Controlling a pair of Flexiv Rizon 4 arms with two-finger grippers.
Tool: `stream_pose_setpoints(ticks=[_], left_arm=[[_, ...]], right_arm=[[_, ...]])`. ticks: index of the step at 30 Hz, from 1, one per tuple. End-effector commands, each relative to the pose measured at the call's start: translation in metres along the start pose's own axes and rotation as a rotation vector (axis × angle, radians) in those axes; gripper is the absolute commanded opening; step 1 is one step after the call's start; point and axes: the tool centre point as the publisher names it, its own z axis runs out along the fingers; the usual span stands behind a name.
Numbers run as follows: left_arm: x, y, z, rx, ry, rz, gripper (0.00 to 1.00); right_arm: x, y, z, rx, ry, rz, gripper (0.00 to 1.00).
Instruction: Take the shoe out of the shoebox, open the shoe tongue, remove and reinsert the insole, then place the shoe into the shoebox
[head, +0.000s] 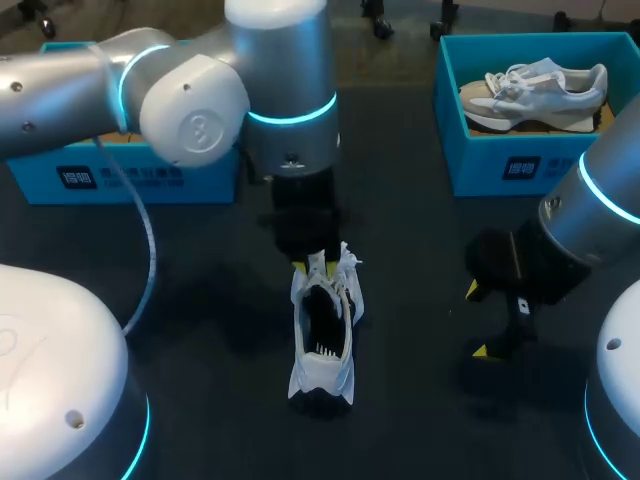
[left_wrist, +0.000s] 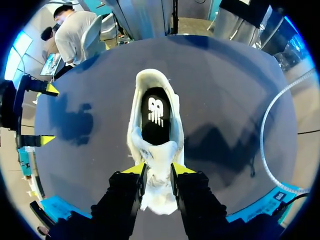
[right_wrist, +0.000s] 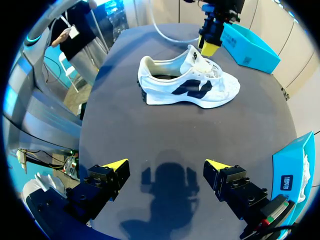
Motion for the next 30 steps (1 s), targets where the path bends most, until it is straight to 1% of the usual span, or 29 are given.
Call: stream_pose_setpoints(ticks=[1,3,5,11,13,14,15,17,18,19,20,21,22,23,24,30], left_arm=[[-0.002,-0.001,0.028,0.027,0.003,0.008,0.31],[0.002,-0.003,0.032,0.043,-0.007,0.009,0.29],[0.005,-0.005,0.031,0.041,-0.013,0.01,0.29],[0.004,-0.013,-0.003,-0.011,-0.024,0.008,0.29],[0.002,-0.013,-0.006,-0.011,-0.017,0.001,0.29],[0.001,-0.013,-0.013,-0.02,-0.016,-0.023,0.32],[0.001,-0.013,-0.015,-0.012,-0.017,-0.03,0.35],[0.0,-0.015,-0.018,-0.015,-0.011,-0.046,0.45],[-0.001,-0.018,-0.02,-0.016,-0.01,-0.051,0.53],[-0.001,-0.019,-0.022,-0.016,-0.008,-0.06,0.73],[-0.001,-0.021,-0.024,-0.015,-0.002,-0.069,0.87],[-0.001,-0.023,-0.027,-0.008,0.001,-0.086,0.98],[-0.001,-0.025,-0.031,0.022,0.02,-0.087,1.0],[-0.001,-0.03,-0.033,-0.038,0.073,-0.092,1.0],[0.0,-0.036,-0.034,-0.17,0.17,-0.11,1.0],[0.0,-0.036,-0.034,-0.17,0.17,-0.11,1.0]], right_arm=[[0.001,0.0,0.001,0.002,-0.003,0.0,1.0],[0.001,0.0,0.001,0.002,-0.003,0.0,1.0],[0.001,0.0,0.001,0.002,-0.003,0.0,1.0],[0.001,0.0,0.001,0.002,-0.003,0.0,1.0],[0.001,0.0,0.001,0.002,-0.003,0.0,1.0],[0.001,0.0,0.001,0.002,-0.003,0.0,1.0],[0.001,0.0,0.001,0.002,-0.003,0.0,1.0],[0.001,0.0,0.001,0.002,-0.003,0.0,1.0],[0.001,0.0,0.001,0.002,-0.003,0.0,1.0],[0.001,0.0,0.001,0.002,-0.003,0.0,1.0],[0.001,0.0,0.001,0.002,-0.003,0.0,1.0],[0.001,0.0,0.001,0.002,-0.003,0.0,1.0],[0.001,0.0,0.001,0.002,-0.003,0.0,1.0],[0.001,0.0,0.001,0.002,-0.003,0.0,1.0],[0.001,0.0,0.001,0.002,-0.003,0.0,1.0],[0.001,0.0,0.001,0.002,-0.003,0.0,1.0]])
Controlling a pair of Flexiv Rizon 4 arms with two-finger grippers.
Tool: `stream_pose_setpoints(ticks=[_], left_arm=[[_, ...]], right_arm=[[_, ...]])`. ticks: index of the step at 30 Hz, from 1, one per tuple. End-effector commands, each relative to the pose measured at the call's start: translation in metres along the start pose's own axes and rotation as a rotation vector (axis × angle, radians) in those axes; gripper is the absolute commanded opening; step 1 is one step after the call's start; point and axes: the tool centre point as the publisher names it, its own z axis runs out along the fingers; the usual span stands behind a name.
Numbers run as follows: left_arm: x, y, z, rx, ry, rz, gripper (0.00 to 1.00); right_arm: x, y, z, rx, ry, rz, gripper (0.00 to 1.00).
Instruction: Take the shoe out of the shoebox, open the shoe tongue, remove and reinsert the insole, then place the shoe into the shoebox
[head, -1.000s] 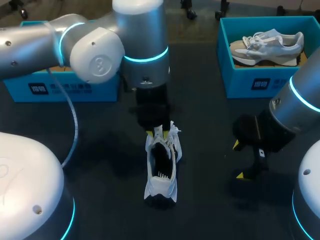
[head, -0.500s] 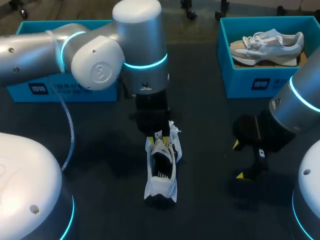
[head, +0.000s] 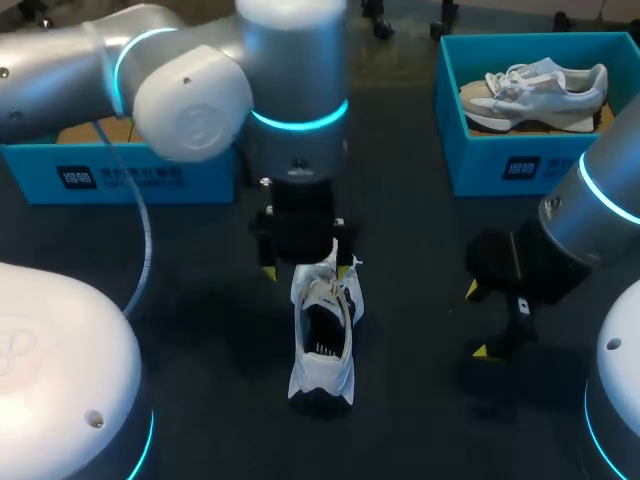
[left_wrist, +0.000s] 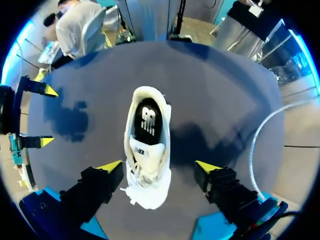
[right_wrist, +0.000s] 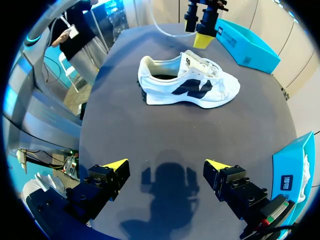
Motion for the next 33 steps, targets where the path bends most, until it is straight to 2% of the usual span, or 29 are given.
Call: stream_pose_setpoints(ticks=[1,5,6,10,12,13,26,30,31,33], left_arm=[[-0.007,-0.011,-0.006,-0.083,0.068,-0.009,1.0],[-0.007,-0.011,-0.006,-0.083,0.068,-0.009,1.0],[-0.004,-0.011,-0.007,-0.035,0.05,-0.029,1.0],[0.014,-0.022,-0.012,0.076,-0.01,-0.107,1.0],[0.014,-0.026,-0.016,0.2,0.015,-0.316,1.0],[0.014,-0.028,-0.018,0.229,0.027,-0.421,1.0],[0.014,-0.028,-0.018,0.229,0.027,-0.421,1.0],[0.008,-0.034,-0.015,0.368,0.021,-0.603,1.0],[0.011,-0.044,-0.014,0.432,0.063,-0.621,1.0],[0.013,-0.064,-0.015,0.505,0.099,-0.692,1.0]], right_arm=[[0.001,0.0,0.001,0.002,-0.003,0.0,1.0],[0.001,0.0,0.001,0.002,-0.003,0.0,1.0],[0.001,0.0,0.001,0.002,-0.003,0.0,1.0],[0.001,0.0,0.001,0.002,-0.003,0.0,1.0],[0.001,0.0,0.001,0.002,-0.003,0.0,1.0],[0.001,0.0,0.001,0.002,-0.003,0.0,1.0],[0.001,0.0,0.001,0.002,-0.003,0.0,1.0],[0.001,0.0,0.001,0.002,-0.003,0.0,1.0],[0.001,0.0,0.001,0.002,-0.003,0.0,1.0],[0.001,0.0,0.001,0.002,-0.003,0.0,1.0]])
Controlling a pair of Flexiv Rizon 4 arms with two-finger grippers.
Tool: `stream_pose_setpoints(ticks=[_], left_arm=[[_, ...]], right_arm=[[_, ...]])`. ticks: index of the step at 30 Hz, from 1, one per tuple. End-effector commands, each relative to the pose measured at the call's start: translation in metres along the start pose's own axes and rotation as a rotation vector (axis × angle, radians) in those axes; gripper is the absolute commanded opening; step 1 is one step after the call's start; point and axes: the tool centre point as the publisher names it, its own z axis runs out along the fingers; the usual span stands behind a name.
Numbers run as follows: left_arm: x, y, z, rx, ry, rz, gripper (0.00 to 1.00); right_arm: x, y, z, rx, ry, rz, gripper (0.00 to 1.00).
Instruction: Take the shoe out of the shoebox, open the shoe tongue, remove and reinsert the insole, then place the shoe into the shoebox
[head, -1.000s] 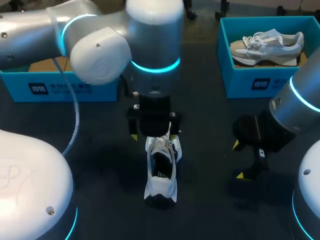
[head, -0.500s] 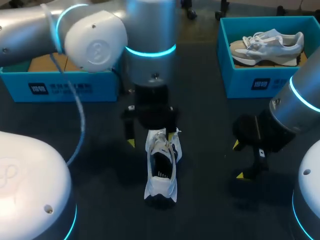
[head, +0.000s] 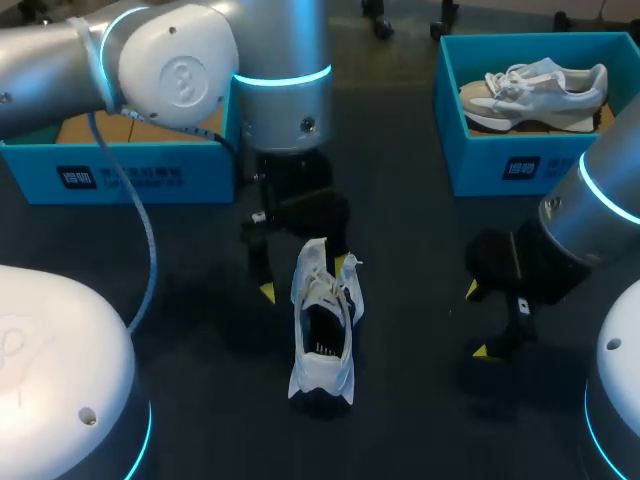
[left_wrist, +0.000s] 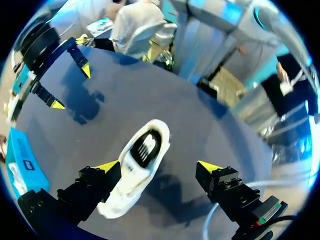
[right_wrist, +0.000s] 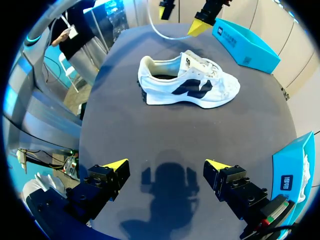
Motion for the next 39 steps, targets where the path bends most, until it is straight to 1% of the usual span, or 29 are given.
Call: stream_pose_setpoints(ticks=[1,2,11,13,14,16,17,19,20,23,24,25,26,27,28,30,31,34,39], left_arm=[[0.016,-0.021,0.011,0.134,0.061,-0.227,1.0],[0.024,-0.028,0.011,0.046,-0.053,-0.263,1.0],[0.024,-0.028,0.011,0.046,-0.053,-0.263,1.0],[0.021,-0.031,0.019,0.046,-0.09,-0.337,1.0],[0.021,-0.031,0.019,0.046,-0.09,-0.337,1.0],[0.017,-0.036,0.027,0.053,-0.12,-0.427,1.0],[0.016,-0.038,0.029,0.068,-0.113,-0.452,1.0],[0.014,-0.039,0.032,0.074,-0.137,-0.499,1.0],[0.009,-0.042,0.038,0.087,-0.125,-0.539,1.0],[0.008,-0.051,0.047,0.072,-0.145,-0.596,1.0],[0.008,-0.054,0.052,0.043,-0.157,-0.617,1.0],[0.008,-0.056,0.055,0.037,-0.168,-0.633,1.0],[0.009,-0.058,0.057,0.031,-0.165,-0.639,1.0],[0.011,-0.06,0.061,0.008,-0.175,-0.648,1.0],[0.012,-0.061,0.064,0.002,-0.193,-0.662,1.0],[0.015,-0.063,0.07,-0.013,-0.19,-0.664,1.0],[0.017,-0.063,0.073,-0.019,-0.208,-0.677,1.0],[0.021,-0.063,0.08,-0.03,-0.209,-0.682,1.0],[0.024,-0.057,0.086,-0.04,-0.227,-0.717,1.0]], right_arm=[[0.001,0.0,0.001,0.002,-0.003,0.0,1.0],[0.001,0.0,0.001,0.002,-0.003,0.0,1.0],[0.001,0.0,0.001,0.002,-0.003,0.0,1.0],[0.001,0.0,0.001,0.002,-0.003,0.0,1.0],[0.001,0.0,0.001,0.002,-0.003,0.0,1.0],[0.001,0.0,0.001,0.002,-0.003,0.0,1.0],[0.001,0.0,0.001,0.002,-0.003,0.0,1.0],[0.001,0.0,0.001,0.002,-0.003,0.0,1.0],[0.001,0.0,0.001,0.002,-0.003,0.0,1.0],[0.001,0.0,0.001,0.002,-0.003,0.0,1.0],[0.001,0.0,0.001,0.002,-0.003,0.0,1.0],[0.001,0.0,0.001,0.002,-0.003,0.0,1.0],[0.001,0.0,0.001,0.002,-0.003,0.0,1.0],[0.001,0.0,0.001,0.002,-0.003,0.0,1.0],[0.001,0.0,0.001,0.002,-0.003,0.0,1.0],[0.001,0.0,0.001,0.002,-0.003,0.0,1.0],[0.001,0.0,0.001,0.002,-0.003,0.0,1.0],[0.001,0.0,0.001,0.002,-0.003,0.0,1.0],[0.001,0.0,0.001,0.002,-0.003,0.0,1.0]])
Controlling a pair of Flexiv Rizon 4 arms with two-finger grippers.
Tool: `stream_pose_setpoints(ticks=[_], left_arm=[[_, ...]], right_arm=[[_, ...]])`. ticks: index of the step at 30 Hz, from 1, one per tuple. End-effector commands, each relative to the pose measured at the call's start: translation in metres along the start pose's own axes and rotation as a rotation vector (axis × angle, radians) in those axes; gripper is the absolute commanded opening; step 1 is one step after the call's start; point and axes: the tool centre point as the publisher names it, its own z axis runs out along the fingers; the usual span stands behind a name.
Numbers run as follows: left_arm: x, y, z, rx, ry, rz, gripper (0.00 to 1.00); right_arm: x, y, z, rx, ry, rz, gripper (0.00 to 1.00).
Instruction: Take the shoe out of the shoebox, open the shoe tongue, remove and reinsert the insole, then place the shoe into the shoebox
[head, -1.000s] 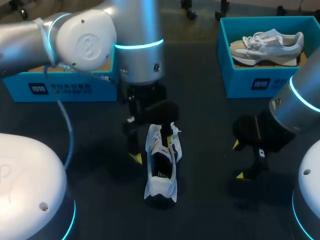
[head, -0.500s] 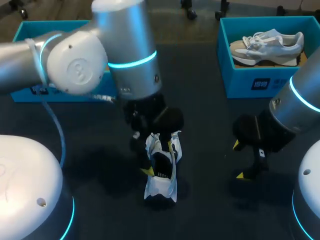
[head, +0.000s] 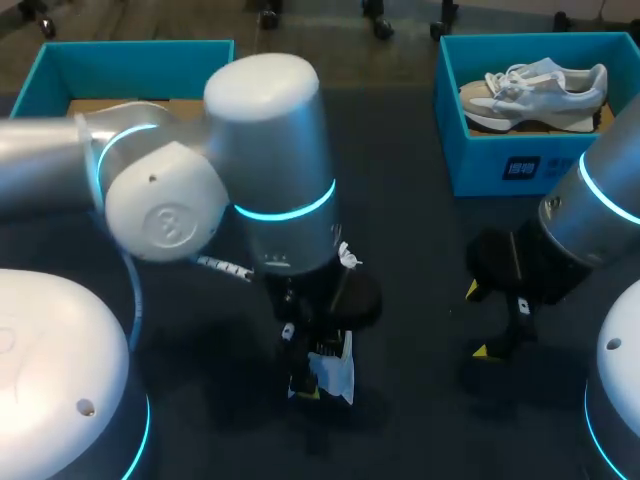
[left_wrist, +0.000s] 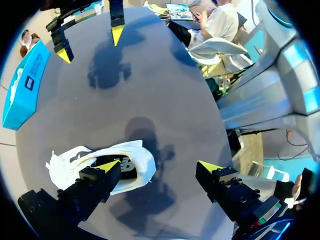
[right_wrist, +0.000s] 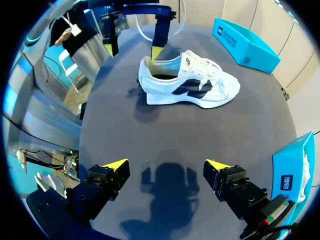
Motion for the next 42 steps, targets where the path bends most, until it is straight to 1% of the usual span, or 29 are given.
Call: stream_pose_setpoints(ticks=[1,4,11,12,15,17,20,24,26,30,31,32,33,35,36,37,38,42], left_arm=[[0.002,0.007,0.006,0.011,-0.034,-0.015,1.0],[0.001,0.008,0.007,0.012,-0.029,-0.014,1.0],[-0.02,0.01,0.025,-0.027,-0.024,-0.082,1.0],[-0.025,0.01,0.029,-0.038,0.001,-0.087,1.0],[-0.03,0.011,0.038,-0.05,0.01,-0.101,1.0],[-0.031,0.012,0.043,-0.059,0.022,-0.104,0.95],[-0.031,0.012,0.05,-0.067,0.026,-0.106,0.93],[-0.03,0.012,0.059,-0.088,0.022,-0.114,0.87],[-0.028,0.011,0.062,-0.096,0.019,-0.117,0.81],[-0.022,0.01,0.066,-0.12,-0.017,-0.128,0.74],[-0.021,0.01,0.067,-0.12,-0.017,-0.13,0.7],[-0.02,0.011,0.067,-0.124,-0.025,-0.14,0.59],[-0.019,0.011,0.067,-0.124,-0.038,-0.15,0.51],[-0.02,0.011,0.068,-0.121,-0.045,-0.159,0.46],[-0.02,0.012,0.068,-0.12,-0.052,-0.163,0.36],[-0.02,0.012,0.069,-0.12,-0.058,-0.166,0.15],[-0.021,0.013,0.069,-0.119,-0.058,-0.168,0.0],[-0.022,0.015,0.068,-0.123,-0.057,-0.174,0.0]], right_arm=[[0.001,0.0,0.001,0.002,-0.003,0.0,1.0],[0.001,0.0,0.001,0.002,-0.003,0.0,1.0],[0.001,0.0,0.001,0.002,-0.003,0.0,1.0],[0.001,0.0,0.001,0.002,-0.003,0.0,1.0],[0.001,0.0,0.001,0.002,-0.003,0.0,1.0],[0.001,0.0,0.001,0.002,-0.003,0.0,1.0],[0.001,0.0,0.001,0.002,-0.003,0.0,1.0],[0.001,0.0,0.001,0.002,-0.003,0.0,1.0],[0.001,0.0,0.001,0.002,-0.003,0.0,1.0],[0.001,0.0,0.001,0.002,-0.003,0.0,1.0],[0.001,0.0,0.001,0.002,-0.003,0.0,1.0],[0.001,0.0,0.001,0.002,-0.003,0.0,1.0],[0.001,0.0,0.001,0.002,-0.003,0.0,1.0],[0.001,0.0,0.001,0.002,-0.003,0.0,1.0],[0.001,0.0,0.001,0.002,-0.003,0.0,1.0],[0.001,0.0,0.001,0.002,-0.003,0.0,1.0],[0.001,0.0,0.001,0.002,-0.003,0.0,1.0],[0.001,0.0,0.001,0.002,-0.003,0.0,1.0]])
